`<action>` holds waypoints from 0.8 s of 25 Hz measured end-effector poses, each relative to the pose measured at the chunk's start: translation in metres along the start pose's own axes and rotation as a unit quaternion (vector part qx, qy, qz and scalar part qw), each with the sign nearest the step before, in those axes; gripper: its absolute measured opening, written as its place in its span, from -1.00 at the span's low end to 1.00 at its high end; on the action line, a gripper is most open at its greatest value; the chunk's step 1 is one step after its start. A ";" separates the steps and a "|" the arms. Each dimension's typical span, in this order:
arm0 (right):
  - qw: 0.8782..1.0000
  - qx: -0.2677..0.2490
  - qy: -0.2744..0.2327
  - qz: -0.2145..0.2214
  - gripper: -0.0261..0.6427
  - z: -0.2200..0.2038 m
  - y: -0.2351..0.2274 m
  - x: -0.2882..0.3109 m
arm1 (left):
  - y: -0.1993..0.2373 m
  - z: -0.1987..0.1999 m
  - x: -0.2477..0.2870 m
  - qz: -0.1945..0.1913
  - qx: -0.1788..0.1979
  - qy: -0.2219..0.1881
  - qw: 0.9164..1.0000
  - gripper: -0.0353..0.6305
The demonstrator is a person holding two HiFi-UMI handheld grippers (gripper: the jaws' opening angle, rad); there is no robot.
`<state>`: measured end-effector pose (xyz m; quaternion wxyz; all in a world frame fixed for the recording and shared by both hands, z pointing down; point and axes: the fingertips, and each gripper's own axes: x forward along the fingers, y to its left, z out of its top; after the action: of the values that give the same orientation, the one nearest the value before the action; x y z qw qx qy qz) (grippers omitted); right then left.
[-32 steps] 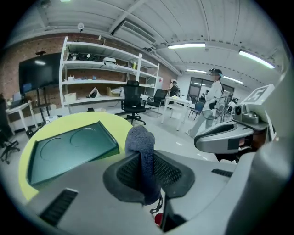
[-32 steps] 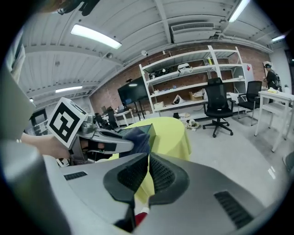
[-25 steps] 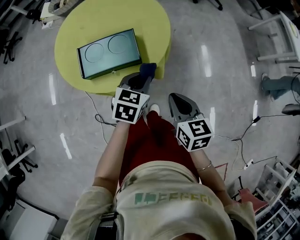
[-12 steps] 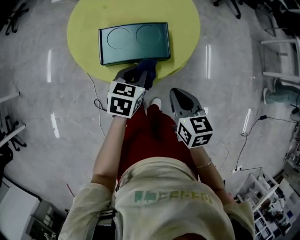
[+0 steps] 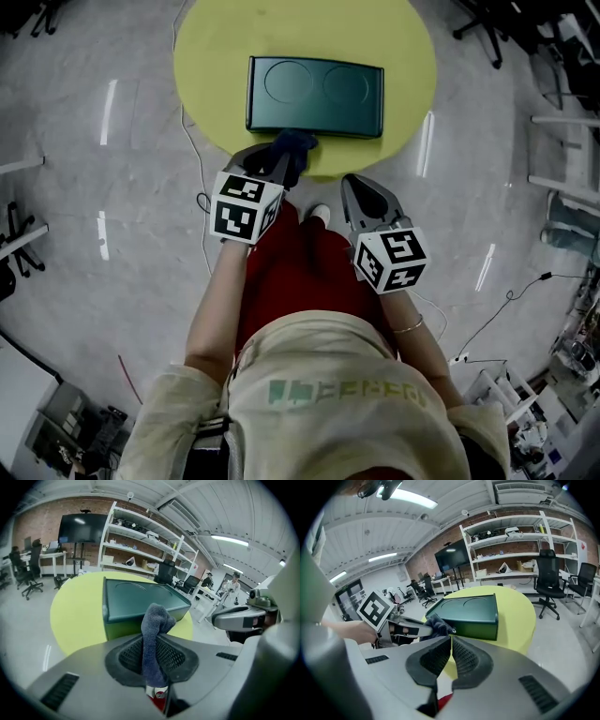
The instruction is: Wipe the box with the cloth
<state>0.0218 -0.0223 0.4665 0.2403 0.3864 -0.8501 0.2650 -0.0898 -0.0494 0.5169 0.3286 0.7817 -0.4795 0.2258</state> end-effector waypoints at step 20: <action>0.997 -0.050 -0.019 0.063 -0.81 0.044 0.065 0.032 | 0.085 0.000 -0.091 0.109 -0.029 -0.017 0.993 -0.71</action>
<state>-0.0569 -0.0302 0.4361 0.2258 0.3250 -0.8892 0.2295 -0.2057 -0.0225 0.4812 0.3163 0.7188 -0.5737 0.2326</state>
